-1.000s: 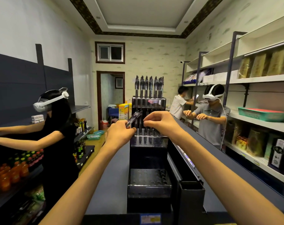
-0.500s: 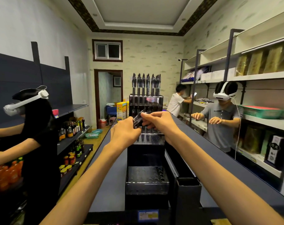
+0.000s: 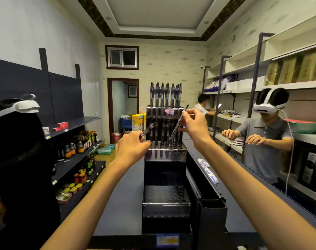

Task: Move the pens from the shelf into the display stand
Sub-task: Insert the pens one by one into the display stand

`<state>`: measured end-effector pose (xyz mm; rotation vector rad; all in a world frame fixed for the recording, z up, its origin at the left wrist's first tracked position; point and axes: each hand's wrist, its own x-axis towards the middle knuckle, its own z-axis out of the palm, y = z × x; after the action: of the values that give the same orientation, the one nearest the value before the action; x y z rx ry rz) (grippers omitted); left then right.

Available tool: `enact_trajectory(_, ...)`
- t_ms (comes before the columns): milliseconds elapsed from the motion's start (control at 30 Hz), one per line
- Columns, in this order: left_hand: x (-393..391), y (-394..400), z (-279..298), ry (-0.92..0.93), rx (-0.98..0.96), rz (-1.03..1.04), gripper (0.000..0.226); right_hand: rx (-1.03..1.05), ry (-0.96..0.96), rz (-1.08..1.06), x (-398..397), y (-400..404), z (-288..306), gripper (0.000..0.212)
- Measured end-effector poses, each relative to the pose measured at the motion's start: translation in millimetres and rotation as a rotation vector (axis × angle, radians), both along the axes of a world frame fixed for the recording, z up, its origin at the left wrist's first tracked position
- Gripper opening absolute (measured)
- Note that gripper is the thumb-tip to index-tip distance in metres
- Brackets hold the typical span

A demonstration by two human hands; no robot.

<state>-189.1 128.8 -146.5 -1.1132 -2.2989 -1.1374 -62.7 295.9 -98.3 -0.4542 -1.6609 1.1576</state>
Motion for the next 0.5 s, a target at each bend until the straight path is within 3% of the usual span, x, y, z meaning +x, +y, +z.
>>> enact_trajectory(167,4,-4,2,-0.001,0.032,-0.012,0.036,0.369,-0.131,-0.165,1,-1,1,0.021)
enact_trajectory(500,5,-8,1,-0.012,0.042,-0.007,0.036,0.430,-0.230,-0.205,-7,4,-11,0.024)
